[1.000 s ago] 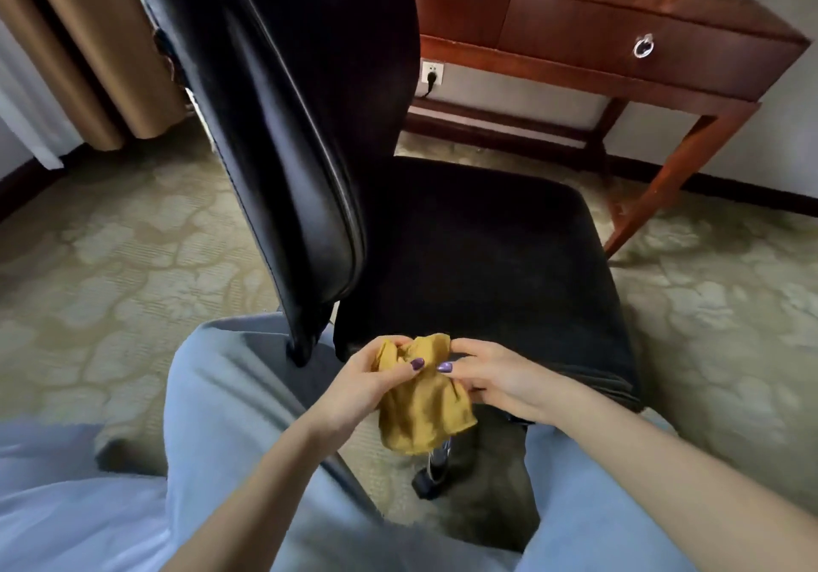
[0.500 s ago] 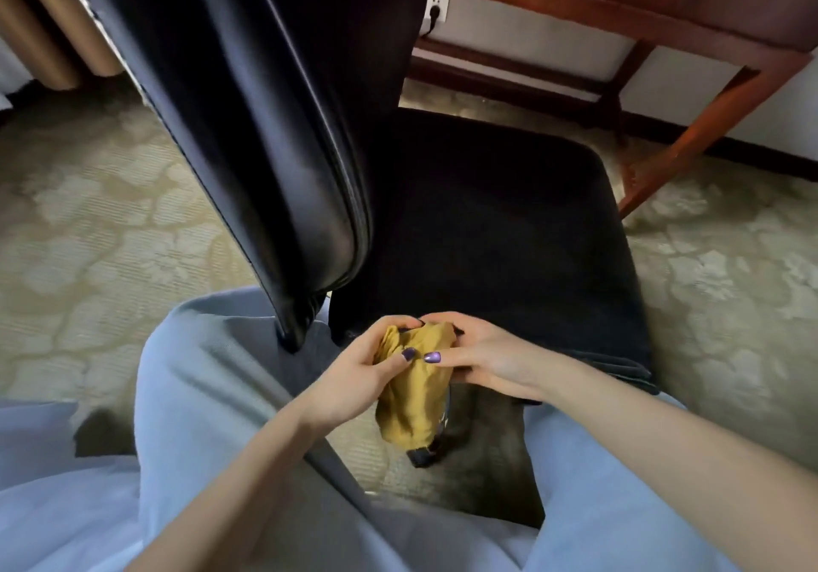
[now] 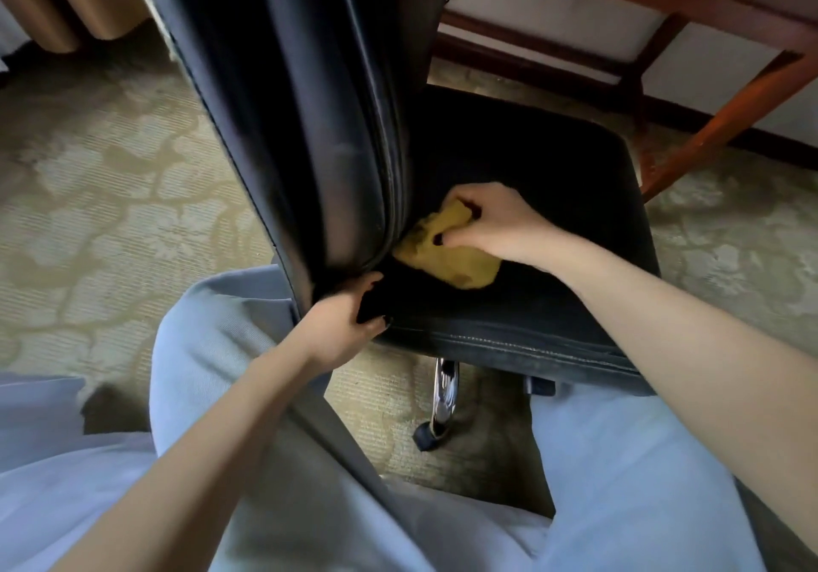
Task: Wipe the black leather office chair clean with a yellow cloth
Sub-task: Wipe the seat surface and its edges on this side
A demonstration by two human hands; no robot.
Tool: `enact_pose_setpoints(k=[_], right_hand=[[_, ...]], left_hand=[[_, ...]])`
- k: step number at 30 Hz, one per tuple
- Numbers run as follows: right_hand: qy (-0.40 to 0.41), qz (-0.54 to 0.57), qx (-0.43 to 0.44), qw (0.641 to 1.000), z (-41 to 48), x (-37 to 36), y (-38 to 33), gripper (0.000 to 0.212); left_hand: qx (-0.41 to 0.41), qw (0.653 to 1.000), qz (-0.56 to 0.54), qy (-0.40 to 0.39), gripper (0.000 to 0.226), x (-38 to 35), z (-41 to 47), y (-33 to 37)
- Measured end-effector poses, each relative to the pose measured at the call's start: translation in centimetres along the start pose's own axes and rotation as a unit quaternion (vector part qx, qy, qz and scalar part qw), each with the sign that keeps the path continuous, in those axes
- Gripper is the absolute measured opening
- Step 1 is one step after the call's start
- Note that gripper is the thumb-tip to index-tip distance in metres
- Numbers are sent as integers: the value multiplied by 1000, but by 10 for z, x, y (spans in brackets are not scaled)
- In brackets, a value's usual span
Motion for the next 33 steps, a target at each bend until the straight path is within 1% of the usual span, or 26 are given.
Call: enact_pose_setpoints(k=[3,5,7,8,9,12,14,16,19,21,24,28,30,33], right_hand=[[-4,-114,43,993,8,-26,-4,19],[-63,-177,60,980,5,-61,3,26],[-130,-227,83,962,-5,-99,14,33],[-144,-253,102,951,-11,-113,19,36],[-140,-273,115,945,-17,-123,24,38],[-87,-287,149,942,-33,-129,34,44],[-94,-307,198,926,-43,-126,37,48],[-110,-340,242,902,-53,-122,39,54],[-125,-370,267,881,-67,-113,50,57],[-125,-374,258,882,-75,-107,60,59],[-110,-389,205,891,-90,-94,78,56],[-81,-348,89,930,-110,-68,108,54],[-29,-320,49,946,-116,-53,118,50],[72,-268,-22,961,-116,-36,122,43]], left_hand=[[-43,998,44,14,70,0,-6,0],[-60,997,49,20,76,-1,-6,-5],[-68,994,78,33,84,-4,-8,-11],[-75,992,97,36,87,-6,-10,-12],[-81,989,119,35,88,-9,-12,-11],[-69,981,182,11,86,-17,-16,-13],[-63,973,220,4,85,-22,-16,-17],[-64,963,260,-1,87,-26,-14,-20],[-73,947,313,0,88,-31,-14,-23],[-76,942,326,4,89,-32,-13,-25],[-69,943,325,-3,89,-32,-13,-27],[-66,946,319,-7,88,-32,-14,-23],[-62,948,312,-11,87,-33,-14,-22],[-60,961,269,-8,87,-32,-10,-25]])
Point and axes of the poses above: each hand's wrist, its own z-axis towards the middle knuckle, its own x-axis out of the back of the hand, y = z × x, the point moved 7 cm from there along z, towards the middle knuckle, and after that the axes turned 14 degrees about x, right-handed, at the moved point
